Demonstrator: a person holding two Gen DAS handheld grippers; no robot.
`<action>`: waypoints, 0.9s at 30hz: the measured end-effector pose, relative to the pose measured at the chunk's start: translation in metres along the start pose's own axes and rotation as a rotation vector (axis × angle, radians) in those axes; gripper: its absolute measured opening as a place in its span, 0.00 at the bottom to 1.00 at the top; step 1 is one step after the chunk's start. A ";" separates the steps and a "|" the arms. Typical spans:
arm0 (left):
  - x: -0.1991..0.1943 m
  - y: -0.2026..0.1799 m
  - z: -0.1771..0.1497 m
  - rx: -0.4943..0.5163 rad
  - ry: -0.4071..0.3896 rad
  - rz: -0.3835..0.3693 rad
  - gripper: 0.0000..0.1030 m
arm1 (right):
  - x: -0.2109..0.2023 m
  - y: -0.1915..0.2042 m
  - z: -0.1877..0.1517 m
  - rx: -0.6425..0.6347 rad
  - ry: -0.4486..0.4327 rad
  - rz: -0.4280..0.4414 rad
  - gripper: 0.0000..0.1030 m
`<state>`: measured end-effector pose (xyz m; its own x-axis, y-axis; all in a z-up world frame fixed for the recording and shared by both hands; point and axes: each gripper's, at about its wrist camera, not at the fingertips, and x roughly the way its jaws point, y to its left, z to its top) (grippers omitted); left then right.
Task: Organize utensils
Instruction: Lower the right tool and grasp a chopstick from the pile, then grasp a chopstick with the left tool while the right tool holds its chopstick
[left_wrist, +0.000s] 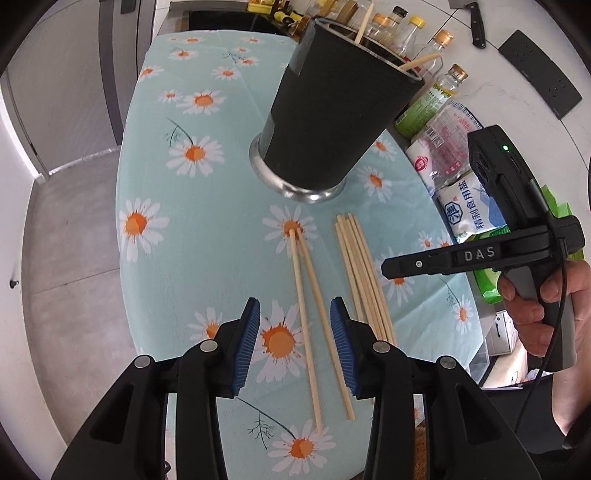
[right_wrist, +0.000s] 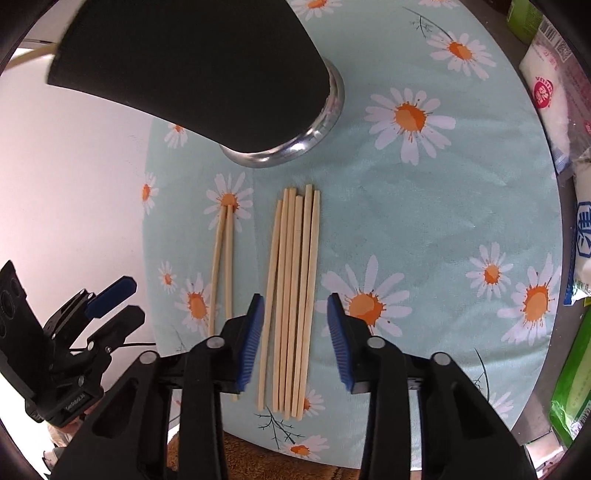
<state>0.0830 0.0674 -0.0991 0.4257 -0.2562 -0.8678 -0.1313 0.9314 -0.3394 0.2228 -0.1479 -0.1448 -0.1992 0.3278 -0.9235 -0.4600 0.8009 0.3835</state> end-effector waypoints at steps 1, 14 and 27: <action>0.002 0.001 -0.002 -0.003 0.006 -0.001 0.37 | 0.002 0.001 0.000 -0.004 -0.003 -0.029 0.27; 0.008 0.012 -0.012 -0.044 0.021 0.004 0.37 | 0.025 0.005 0.006 -0.009 0.016 -0.118 0.05; 0.011 0.012 -0.011 -0.042 0.030 -0.006 0.37 | 0.040 0.023 0.002 -0.023 0.024 -0.167 0.05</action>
<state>0.0761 0.0733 -0.1169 0.3993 -0.2698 -0.8762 -0.1669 0.9184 -0.3588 0.2055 -0.1155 -0.1733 -0.1387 0.1788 -0.9741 -0.5085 0.8312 0.2249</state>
